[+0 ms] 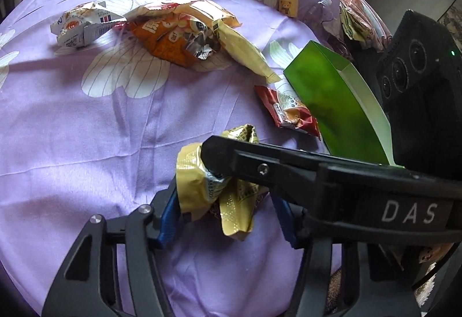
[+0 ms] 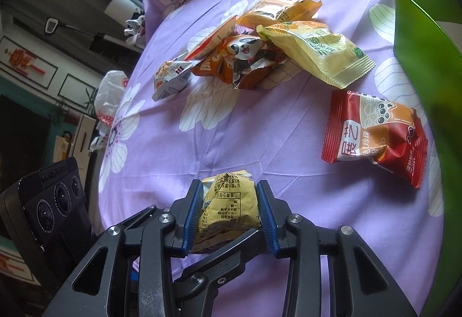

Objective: Organize snacks
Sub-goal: 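Carry the yellow packet over the green box beside the cracker packet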

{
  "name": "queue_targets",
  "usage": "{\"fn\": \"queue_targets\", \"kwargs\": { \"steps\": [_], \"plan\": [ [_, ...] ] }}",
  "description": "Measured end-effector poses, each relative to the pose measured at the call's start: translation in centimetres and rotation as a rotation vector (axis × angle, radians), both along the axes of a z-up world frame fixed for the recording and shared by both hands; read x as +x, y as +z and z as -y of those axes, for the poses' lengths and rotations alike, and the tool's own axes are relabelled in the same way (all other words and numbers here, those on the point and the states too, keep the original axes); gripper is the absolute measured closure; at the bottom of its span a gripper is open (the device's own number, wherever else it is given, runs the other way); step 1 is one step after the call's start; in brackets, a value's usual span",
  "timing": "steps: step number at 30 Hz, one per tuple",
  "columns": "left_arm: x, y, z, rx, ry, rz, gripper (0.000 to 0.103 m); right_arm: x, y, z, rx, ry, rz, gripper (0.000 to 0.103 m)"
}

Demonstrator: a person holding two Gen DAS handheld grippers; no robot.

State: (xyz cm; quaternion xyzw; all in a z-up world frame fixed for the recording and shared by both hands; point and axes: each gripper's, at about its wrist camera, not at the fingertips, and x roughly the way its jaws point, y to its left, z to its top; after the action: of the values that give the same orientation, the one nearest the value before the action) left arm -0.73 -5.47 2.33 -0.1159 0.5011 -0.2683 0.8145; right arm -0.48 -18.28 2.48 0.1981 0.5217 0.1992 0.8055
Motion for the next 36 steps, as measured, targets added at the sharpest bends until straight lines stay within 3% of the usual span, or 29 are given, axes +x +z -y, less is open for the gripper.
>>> {"fn": "queue_targets", "kwargs": {
  "steps": [7, 18, 25, 36],
  "plan": [
    [-0.2, 1.0, -0.6, -0.047, 0.004, 0.017, 0.054, -0.6, 0.9, 0.2, -0.002, -0.005, 0.034, 0.063],
    [-2.0, 6.1, 1.2, -0.043, -0.017, 0.175, 0.056, -3.3, 6.0, 1.6, -0.002, -0.029, 0.196, 0.063],
    [-2.7, 8.8, 4.5, -0.035, -0.074, 0.261, 0.056, -5.5, 9.5, 4.4, -0.019, -0.100, 0.306, 0.063],
    [-3.2, 10.8, 11.8, -0.026, -0.182, 0.302, 0.057, -7.4, 11.4, 11.4, 0.007, -0.227, 0.358, 0.063]
  ]
}}
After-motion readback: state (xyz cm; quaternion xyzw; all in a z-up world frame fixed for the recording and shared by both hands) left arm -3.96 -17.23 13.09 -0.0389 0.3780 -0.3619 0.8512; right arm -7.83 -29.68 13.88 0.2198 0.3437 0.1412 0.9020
